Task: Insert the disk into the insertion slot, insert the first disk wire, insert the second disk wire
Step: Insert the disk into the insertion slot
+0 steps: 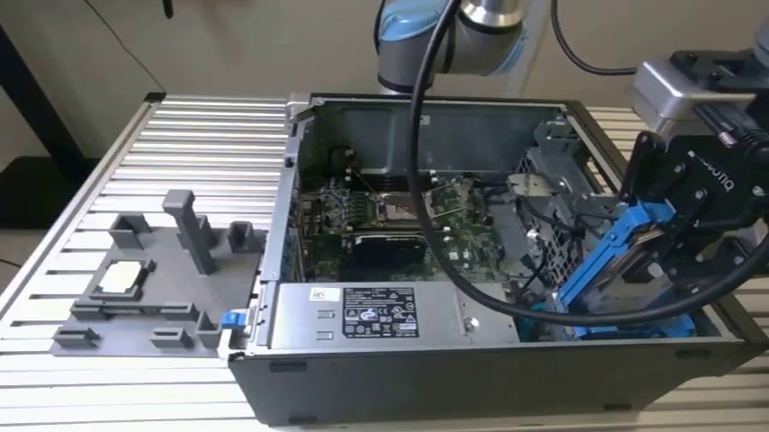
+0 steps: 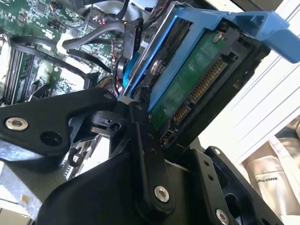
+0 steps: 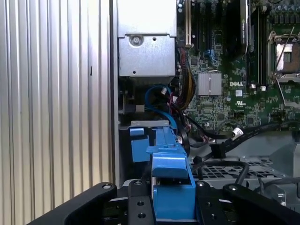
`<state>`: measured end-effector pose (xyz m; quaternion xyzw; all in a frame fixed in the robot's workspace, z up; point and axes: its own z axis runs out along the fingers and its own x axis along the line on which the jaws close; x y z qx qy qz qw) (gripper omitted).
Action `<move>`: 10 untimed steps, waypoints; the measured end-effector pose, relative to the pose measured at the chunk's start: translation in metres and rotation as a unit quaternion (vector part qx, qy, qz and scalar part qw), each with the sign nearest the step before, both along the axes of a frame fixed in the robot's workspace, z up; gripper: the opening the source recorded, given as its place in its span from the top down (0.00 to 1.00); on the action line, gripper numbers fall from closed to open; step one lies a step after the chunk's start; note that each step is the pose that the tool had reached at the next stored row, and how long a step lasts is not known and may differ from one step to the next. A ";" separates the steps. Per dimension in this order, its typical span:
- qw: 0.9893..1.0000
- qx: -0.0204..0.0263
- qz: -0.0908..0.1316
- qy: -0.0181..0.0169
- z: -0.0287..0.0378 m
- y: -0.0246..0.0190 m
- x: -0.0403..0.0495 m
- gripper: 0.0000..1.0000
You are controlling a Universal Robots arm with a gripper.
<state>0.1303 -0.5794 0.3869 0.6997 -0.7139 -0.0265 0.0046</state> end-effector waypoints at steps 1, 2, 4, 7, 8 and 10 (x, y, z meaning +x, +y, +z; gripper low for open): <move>1.000 0.000 0.000 0.000 -0.0017 0.0000 0.0000 0.67; 1.000 0.000 0.000 0.000 -0.0036 0.0000 0.0000 0.67; 1.000 0.000 0.000 0.000 -0.0072 0.0000 0.0000 0.67; 1.000 0.000 0.000 0.000 -0.0093 0.0000 0.0000 0.67; 1.000 0.000 0.000 0.000 -0.0093 0.0000 0.0000 0.67; 1.000 0.000 0.000 0.000 -0.0094 0.0000 0.0000 0.67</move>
